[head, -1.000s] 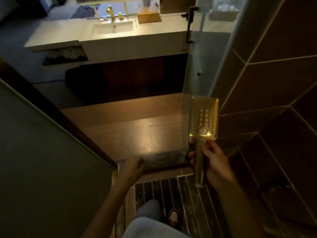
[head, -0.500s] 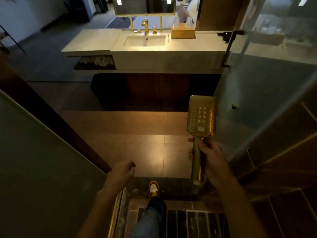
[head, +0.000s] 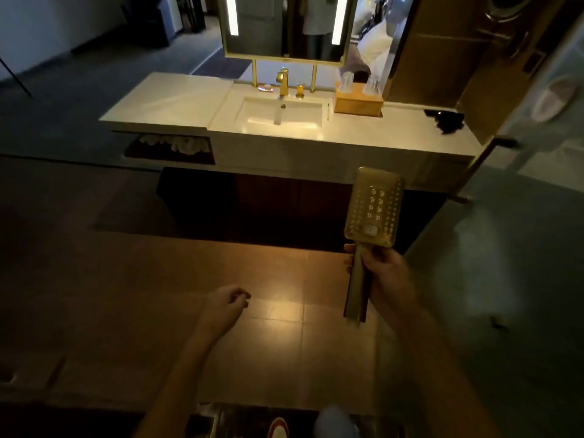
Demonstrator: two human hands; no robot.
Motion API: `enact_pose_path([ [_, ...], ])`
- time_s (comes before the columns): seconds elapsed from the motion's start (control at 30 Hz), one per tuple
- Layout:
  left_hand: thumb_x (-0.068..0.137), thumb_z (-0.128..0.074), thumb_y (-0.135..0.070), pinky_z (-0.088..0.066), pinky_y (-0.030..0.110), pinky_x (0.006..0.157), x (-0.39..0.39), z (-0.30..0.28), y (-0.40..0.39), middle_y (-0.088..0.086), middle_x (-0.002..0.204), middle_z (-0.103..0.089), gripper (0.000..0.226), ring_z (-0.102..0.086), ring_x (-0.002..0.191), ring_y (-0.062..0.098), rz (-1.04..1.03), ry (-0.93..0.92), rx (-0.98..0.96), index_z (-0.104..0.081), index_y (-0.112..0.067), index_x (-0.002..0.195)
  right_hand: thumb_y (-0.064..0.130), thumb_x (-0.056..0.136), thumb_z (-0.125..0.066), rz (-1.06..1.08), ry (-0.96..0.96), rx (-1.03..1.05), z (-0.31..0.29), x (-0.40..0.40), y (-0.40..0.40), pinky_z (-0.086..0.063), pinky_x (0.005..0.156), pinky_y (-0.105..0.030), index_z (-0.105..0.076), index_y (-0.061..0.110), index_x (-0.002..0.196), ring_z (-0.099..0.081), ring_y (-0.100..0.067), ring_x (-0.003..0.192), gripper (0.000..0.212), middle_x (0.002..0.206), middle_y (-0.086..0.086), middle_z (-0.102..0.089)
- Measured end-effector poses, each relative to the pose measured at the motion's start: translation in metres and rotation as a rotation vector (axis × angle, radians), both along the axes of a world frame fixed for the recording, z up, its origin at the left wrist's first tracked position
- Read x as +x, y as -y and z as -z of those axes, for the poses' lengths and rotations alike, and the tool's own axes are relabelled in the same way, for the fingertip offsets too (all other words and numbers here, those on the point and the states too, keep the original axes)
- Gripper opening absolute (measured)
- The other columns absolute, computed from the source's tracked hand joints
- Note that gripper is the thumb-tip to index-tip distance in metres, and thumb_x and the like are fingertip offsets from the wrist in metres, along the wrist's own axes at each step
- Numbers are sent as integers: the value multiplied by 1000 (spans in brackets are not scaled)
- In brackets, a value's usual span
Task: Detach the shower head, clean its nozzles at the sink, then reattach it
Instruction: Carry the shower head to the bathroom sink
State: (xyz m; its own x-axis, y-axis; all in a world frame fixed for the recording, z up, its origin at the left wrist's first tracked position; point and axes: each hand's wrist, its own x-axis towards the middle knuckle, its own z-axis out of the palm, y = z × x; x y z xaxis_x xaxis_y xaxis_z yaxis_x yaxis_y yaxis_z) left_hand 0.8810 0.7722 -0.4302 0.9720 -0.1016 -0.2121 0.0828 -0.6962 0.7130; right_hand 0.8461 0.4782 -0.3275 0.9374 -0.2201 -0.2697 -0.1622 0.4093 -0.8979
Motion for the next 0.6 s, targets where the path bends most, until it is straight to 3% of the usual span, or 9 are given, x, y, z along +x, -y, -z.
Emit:
enact_pose_path([
  [0.07, 94, -56, -8, -43, 14, 57, 36, -3, -1, -8, 73, -68, 21, -64, 64, 4, -11, -7, -10, -66, -24, 85, 5, 98, -49, 13, 6, -8, -3, 42, 3, -54, 82, -38, -58, 1, 122, -68, -25, 90, 26, 108, -14, -70],
  [0.23, 95, -54, -8, -45, 10, 59, 128, -15, 5, 1, 81, -72, 19, -67, 72, 9, -33, -10, -48, -69, -17, 90, 2, 99, -48, 10, -6, -37, -11, 146, 12, -59, 84, -38, -56, 0, 123, -71, -22, 86, 26, 107, -14, -70],
  [0.37, 96, -56, -13, -52, 18, 69, 214, -22, 21, -3, 87, -72, 16, -66, 79, 5, -53, 37, -54, -70, -19, 96, 4, 100, -48, -50, -13, -47, -13, 237, 22, -59, 81, -33, -56, 2, 124, -71, -19, 87, 25, 114, -16, -68],
  [0.47, 96, -55, -16, -45, 11, 70, 291, -25, 37, -7, 91, -68, 15, -61, 85, 2, -68, 96, -32, -69, -20, 100, 6, 100, -48, -97, -8, -76, -14, 315, 35, -56, 84, -35, -56, 5, 124, -71, -20, 89, 26, 116, -17, -68],
  [0.6, 96, -55, -15, -52, 27, 85, 391, -27, 58, -2, 100, -66, 17, -62, 95, 11, -111, 149, 53, -69, -16, 106, 6, 99, -49, -115, -5, -70, -17, 416, 55, -55, 85, -36, -56, 6, 126, -71, -22, 90, 27, 113, -16, -69],
])
